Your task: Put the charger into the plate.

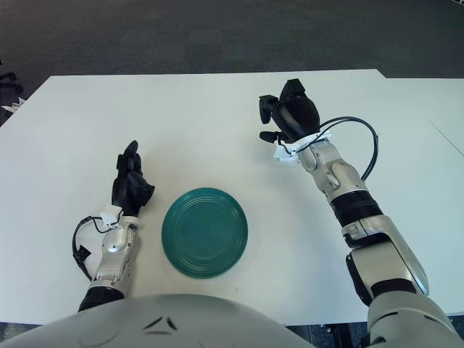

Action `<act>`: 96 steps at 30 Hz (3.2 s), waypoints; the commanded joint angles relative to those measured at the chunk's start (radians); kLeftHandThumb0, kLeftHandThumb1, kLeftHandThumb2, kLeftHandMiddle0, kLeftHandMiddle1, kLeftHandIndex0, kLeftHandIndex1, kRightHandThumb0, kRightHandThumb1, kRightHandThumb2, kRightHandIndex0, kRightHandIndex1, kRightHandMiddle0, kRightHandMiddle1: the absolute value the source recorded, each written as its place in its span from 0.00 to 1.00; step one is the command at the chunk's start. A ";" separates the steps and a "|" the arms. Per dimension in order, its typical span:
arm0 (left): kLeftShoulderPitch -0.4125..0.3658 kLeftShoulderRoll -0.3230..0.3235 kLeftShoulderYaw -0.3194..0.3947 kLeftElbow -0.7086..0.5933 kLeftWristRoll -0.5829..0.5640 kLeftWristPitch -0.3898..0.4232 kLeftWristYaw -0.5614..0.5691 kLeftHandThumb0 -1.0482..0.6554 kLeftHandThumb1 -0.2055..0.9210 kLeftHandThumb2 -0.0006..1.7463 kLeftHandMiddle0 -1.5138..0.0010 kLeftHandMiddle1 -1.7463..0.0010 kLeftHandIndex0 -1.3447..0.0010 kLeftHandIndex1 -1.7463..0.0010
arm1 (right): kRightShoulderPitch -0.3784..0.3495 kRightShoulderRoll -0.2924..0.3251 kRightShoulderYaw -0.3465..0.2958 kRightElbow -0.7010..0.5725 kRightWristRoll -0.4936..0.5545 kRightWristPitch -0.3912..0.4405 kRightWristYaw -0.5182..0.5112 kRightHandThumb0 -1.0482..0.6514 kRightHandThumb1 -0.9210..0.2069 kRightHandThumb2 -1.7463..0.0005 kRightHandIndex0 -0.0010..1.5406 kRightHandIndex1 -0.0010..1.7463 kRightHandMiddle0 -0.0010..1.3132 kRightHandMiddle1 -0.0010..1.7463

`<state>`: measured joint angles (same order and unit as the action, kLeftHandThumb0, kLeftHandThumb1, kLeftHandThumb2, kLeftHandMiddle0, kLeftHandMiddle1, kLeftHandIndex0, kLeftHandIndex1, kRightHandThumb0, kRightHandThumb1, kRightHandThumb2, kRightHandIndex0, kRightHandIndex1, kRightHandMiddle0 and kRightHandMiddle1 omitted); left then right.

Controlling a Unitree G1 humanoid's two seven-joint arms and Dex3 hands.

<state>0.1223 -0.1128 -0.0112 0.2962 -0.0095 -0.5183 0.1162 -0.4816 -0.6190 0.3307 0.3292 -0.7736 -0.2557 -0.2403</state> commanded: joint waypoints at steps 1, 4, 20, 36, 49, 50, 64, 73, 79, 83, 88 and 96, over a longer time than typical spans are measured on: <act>0.057 -0.011 0.005 0.060 -0.012 0.041 -0.009 0.00 1.00 0.69 0.94 1.00 0.99 0.66 | 0.008 -0.010 -0.018 -0.022 -0.004 0.006 0.019 0.32 0.60 0.19 0.78 1.00 0.51 1.00; 0.057 -0.012 0.006 0.061 -0.013 0.039 -0.010 0.00 1.00 0.69 0.94 1.00 0.99 0.65 | 0.002 -0.006 -0.024 0.001 0.005 -0.003 0.019 0.32 0.61 0.19 0.78 1.00 0.52 1.00; 0.056 -0.010 0.008 0.060 -0.009 0.046 -0.007 0.00 1.00 0.69 0.93 0.99 0.97 0.62 | -0.052 -0.017 -0.025 0.139 0.036 0.069 0.203 0.38 0.19 0.54 0.36 0.99 0.26 1.00; 0.053 -0.006 0.012 0.073 -0.019 0.033 -0.028 0.00 1.00 0.69 0.96 1.00 1.00 0.64 | -0.107 -0.095 0.037 0.072 -0.011 0.196 0.643 0.00 0.00 0.56 0.00 0.01 0.00 0.17; 0.039 -0.001 0.020 0.097 -0.013 0.016 -0.044 0.00 1.00 0.68 0.97 1.00 0.97 0.62 | -0.137 -0.109 0.059 0.078 -0.011 0.179 0.741 0.00 0.00 0.53 0.00 0.00 0.00 0.08; 0.038 0.000 0.021 0.098 -0.013 0.015 -0.045 0.00 1.00 0.68 0.96 1.00 0.97 0.62 | -0.138 -0.109 0.060 0.079 -0.012 0.178 0.743 0.00 0.00 0.52 0.00 0.00 0.00 0.08; 0.032 -0.008 0.029 0.114 -0.029 0.012 -0.065 0.00 1.00 0.68 0.98 1.00 0.95 0.61 | -0.155 -0.111 0.067 0.111 -0.016 0.155 0.753 0.00 0.00 0.51 0.00 0.00 0.00 0.09; 0.027 -0.008 0.034 0.124 -0.030 0.012 -0.071 0.00 1.00 0.68 0.97 1.00 0.96 0.60 | -0.160 -0.106 0.066 0.127 -0.016 0.148 0.746 0.00 0.00 0.51 0.00 0.00 0.00 0.09; 0.027 -0.007 0.034 0.125 -0.028 0.005 -0.077 0.00 1.00 0.69 0.97 1.00 0.98 0.61 | -0.165 -0.104 0.066 0.138 -0.014 0.144 0.747 0.00 0.00 0.51 0.00 0.00 0.00 0.09; 0.025 -0.005 0.034 0.130 -0.024 0.003 -0.079 0.00 1.00 0.69 0.97 1.00 1.00 0.64 | -0.171 -0.102 0.066 0.148 -0.006 0.137 0.754 0.00 0.00 0.52 0.01 0.00 0.00 0.09; 0.024 -0.004 0.035 0.134 -0.023 0.001 -0.080 0.00 1.00 0.69 0.97 1.00 1.00 0.66 | -0.176 -0.099 0.066 0.157 0.000 0.131 0.762 0.00 0.00 0.53 0.01 0.00 0.00 0.11; 0.029 -0.007 0.037 0.126 -0.029 0.006 -0.082 0.00 1.00 0.67 0.97 1.00 1.00 0.66 | -0.185 -0.073 0.076 0.243 0.000 0.111 0.699 0.00 0.00 0.54 0.02 0.00 0.00 0.13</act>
<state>0.0861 -0.1152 0.0174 0.3378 -0.0212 -0.5317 0.0424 -0.6594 -0.7085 0.3956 0.5378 -0.7755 -0.1368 0.4815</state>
